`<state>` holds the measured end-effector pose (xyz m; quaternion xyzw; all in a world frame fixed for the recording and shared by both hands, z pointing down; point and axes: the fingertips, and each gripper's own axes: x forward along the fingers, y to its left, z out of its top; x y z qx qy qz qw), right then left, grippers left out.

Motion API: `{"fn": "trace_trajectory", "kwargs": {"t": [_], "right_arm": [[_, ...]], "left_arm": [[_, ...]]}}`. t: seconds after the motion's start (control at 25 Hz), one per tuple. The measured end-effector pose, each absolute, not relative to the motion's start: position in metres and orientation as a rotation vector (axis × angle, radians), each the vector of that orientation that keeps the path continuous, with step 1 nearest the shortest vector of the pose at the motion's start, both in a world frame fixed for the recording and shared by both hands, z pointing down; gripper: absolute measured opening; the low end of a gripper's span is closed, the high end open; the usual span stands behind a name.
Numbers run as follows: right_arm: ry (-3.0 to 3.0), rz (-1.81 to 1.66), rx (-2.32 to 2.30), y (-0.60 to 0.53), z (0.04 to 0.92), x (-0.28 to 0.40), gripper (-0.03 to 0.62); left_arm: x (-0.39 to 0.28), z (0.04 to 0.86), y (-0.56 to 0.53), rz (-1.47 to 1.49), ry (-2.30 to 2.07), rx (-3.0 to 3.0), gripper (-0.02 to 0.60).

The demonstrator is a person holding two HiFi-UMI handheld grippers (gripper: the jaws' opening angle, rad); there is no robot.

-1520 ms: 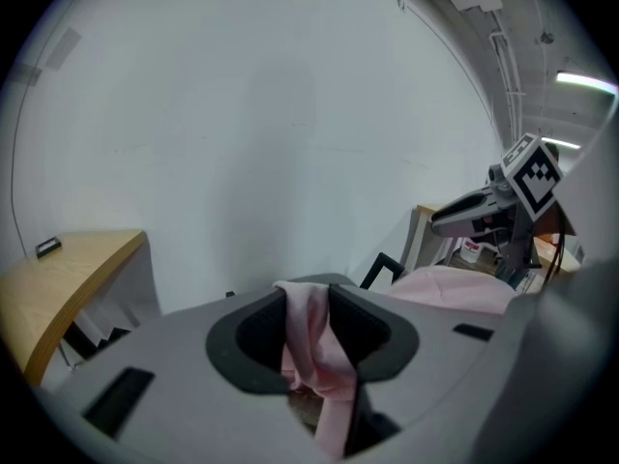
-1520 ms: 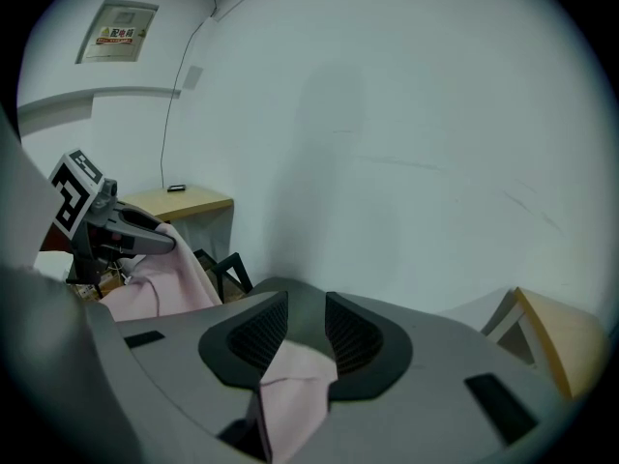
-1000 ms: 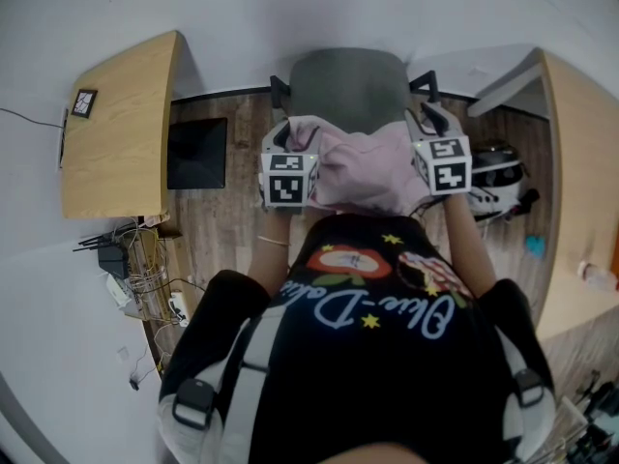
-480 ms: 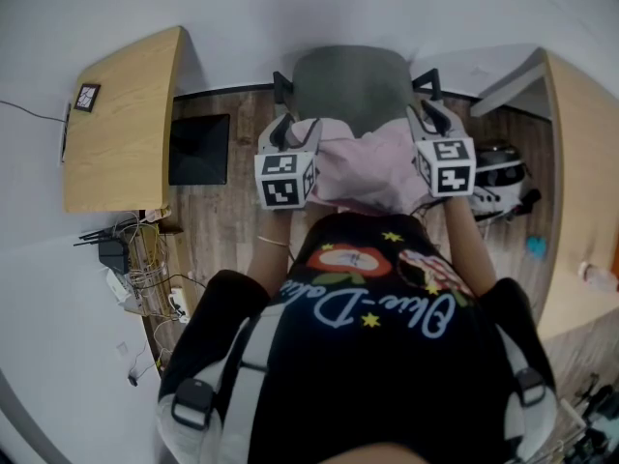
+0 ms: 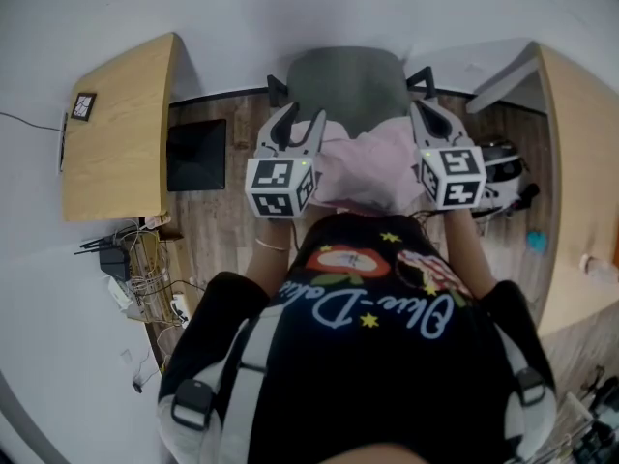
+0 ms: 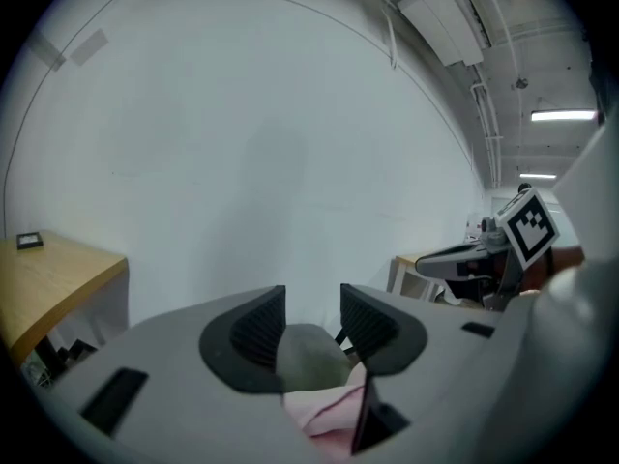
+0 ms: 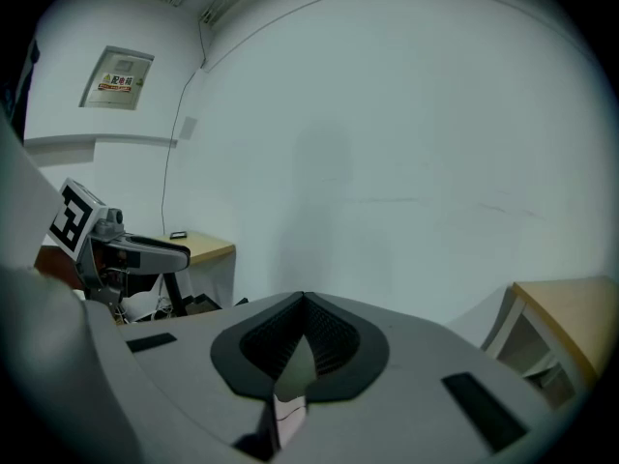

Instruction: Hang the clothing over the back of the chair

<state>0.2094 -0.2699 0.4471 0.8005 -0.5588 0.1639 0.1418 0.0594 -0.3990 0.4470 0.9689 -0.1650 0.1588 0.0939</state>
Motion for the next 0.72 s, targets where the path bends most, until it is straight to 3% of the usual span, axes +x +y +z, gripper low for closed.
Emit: {"fn": "trace_trajectory", "kwargs": {"t": [0.16,0.24,0.72], "right_arm": [[-1.63,0.433,2.357,-0.266,0.426,0.206,0.0],[-1.637,0.407,2.381,-0.264,0.415,0.205,0.0],[-1.642,0.345,2.437,-0.254,0.391,0.206,0.0]], "left_arm": [[0.063,0.431,-0.395,0.436,-0.485,2.919,0.1],[0.063,0.423,-0.394,0.421,-0.502,2.948,0.0],[0.069,0.398,-0.388,0.355,-0.545,3.005,0.0]]}}
